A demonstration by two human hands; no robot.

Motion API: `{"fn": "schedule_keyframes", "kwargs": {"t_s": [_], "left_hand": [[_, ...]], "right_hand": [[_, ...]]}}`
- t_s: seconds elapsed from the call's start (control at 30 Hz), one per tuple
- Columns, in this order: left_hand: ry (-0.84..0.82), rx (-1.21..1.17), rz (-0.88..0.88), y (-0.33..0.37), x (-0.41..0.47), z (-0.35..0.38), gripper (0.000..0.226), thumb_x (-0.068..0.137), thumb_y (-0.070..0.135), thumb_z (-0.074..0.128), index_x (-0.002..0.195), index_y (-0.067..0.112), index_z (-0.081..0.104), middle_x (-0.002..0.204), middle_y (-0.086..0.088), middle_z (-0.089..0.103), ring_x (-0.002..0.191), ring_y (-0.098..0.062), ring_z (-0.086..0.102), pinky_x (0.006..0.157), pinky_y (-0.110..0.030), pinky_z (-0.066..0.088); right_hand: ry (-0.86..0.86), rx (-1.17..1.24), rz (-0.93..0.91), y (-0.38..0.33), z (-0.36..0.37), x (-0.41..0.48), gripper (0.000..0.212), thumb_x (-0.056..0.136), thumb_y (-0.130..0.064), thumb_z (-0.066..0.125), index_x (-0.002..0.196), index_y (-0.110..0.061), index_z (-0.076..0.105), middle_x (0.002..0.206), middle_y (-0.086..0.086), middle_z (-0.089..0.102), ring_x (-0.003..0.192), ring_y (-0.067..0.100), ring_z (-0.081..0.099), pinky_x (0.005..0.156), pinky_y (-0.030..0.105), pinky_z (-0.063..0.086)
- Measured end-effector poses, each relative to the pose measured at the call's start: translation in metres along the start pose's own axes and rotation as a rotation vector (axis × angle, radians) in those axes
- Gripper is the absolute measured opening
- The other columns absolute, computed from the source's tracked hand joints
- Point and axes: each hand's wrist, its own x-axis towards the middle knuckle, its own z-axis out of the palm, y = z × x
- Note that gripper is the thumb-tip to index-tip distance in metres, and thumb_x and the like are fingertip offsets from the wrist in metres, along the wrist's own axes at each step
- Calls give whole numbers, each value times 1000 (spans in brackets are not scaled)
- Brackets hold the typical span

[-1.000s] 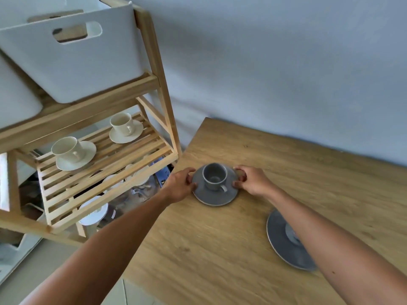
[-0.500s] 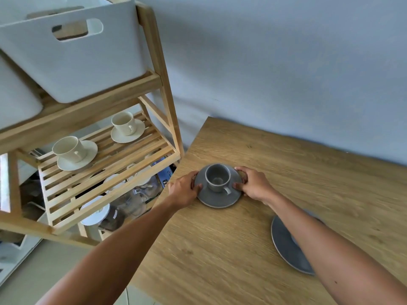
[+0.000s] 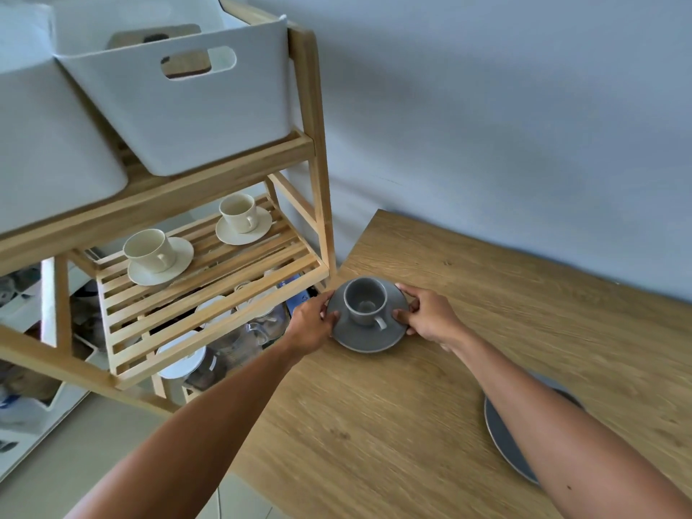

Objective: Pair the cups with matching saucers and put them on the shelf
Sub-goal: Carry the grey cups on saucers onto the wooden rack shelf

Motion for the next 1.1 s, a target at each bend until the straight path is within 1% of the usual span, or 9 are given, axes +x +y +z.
{"fn": "schedule_keyframes", "kwargs": {"t_s": [0.1, 0.23, 0.4, 0.53, 0.67, 0.77, 0.83, 0.93, 1.1], "left_hand": [[39, 2, 8, -7, -2, -18, 41, 97, 22, 56, 138, 23, 49, 112, 7, 56, 105, -12, 56, 63, -10, 43], [78, -30, -29, -19, -6, -51, 39, 97, 21, 56, 136, 24, 51, 102, 12, 54, 87, -3, 55, 54, -10, 41], [145, 8, -64, -44, 1, -94, 40, 97, 18, 55, 136, 26, 53, 104, 5, 56, 97, -11, 55, 68, -16, 39], [179, 43, -99, -66, 19, -122, 38, 98, 14, 52, 135, 23, 54, 96, 8, 55, 100, -18, 56, 63, -13, 38], [218, 52, -150, -92, 48, -140, 38, 98, 13, 50, 134, 22, 55, 102, -1, 57, 93, -20, 55, 73, -32, 52], [229, 89, -185, -108, 74, -146, 39, 99, 18, 49, 137, 27, 52, 109, -3, 59, 90, -17, 53, 63, -23, 45], [227, 120, -193, -118, 90, -150, 40, 98, 21, 50, 137, 29, 51, 112, -4, 61, 94, -19, 54, 74, -29, 46], [211, 156, -235, -133, 111, -153, 42, 96, 31, 51, 138, 36, 49, 120, -4, 63, 108, -28, 58, 92, -44, 51], [177, 172, -269, -151, 139, -155, 43, 90, 42, 50, 133, 48, 46, 125, 1, 63, 111, -29, 59, 92, -54, 50]], "right_hand": [[-15, 4, -20, -15, 13, 8, 69, 86, -18, 75, 146, -28, 45, 74, -1, 60, 59, 12, 63, 60, 24, 55], [-64, 4, -48, -44, 35, 20, 68, 86, -18, 74, 146, -29, 43, 81, 1, 61, 65, 14, 63, 69, 31, 60], [-107, -6, -96, -79, 71, 45, 68, 86, -18, 74, 146, -27, 44, 84, 5, 68, 65, 17, 66, 64, 30, 59], [-126, -11, -128, -101, 97, 74, 65, 87, -17, 74, 146, -25, 46, 86, 6, 70, 63, 15, 65, 56, 22, 54], [-119, -108, -180, -118, 122, 109, 62, 88, -23, 73, 145, -27, 48, 94, 1, 68, 66, 5, 60, 53, 12, 42], [-136, -117, -159, -122, 137, 137, 63, 89, -23, 71, 146, -27, 45, 90, -3, 67, 69, 7, 60, 64, 21, 44], [-147, -138, -166, -125, 146, 156, 64, 89, -23, 71, 147, -24, 44, 105, 3, 71, 86, 15, 67, 72, 23, 49], [-143, -172, -171, -128, 154, 178, 63, 90, -19, 69, 148, -21, 43, 140, 6, 58, 122, 24, 58, 92, 23, 45], [-126, -230, -152, -130, 163, 204, 61, 91, -23, 68, 147, -24, 44, 140, 3, 59, 119, 22, 61, 90, 23, 49]]}}
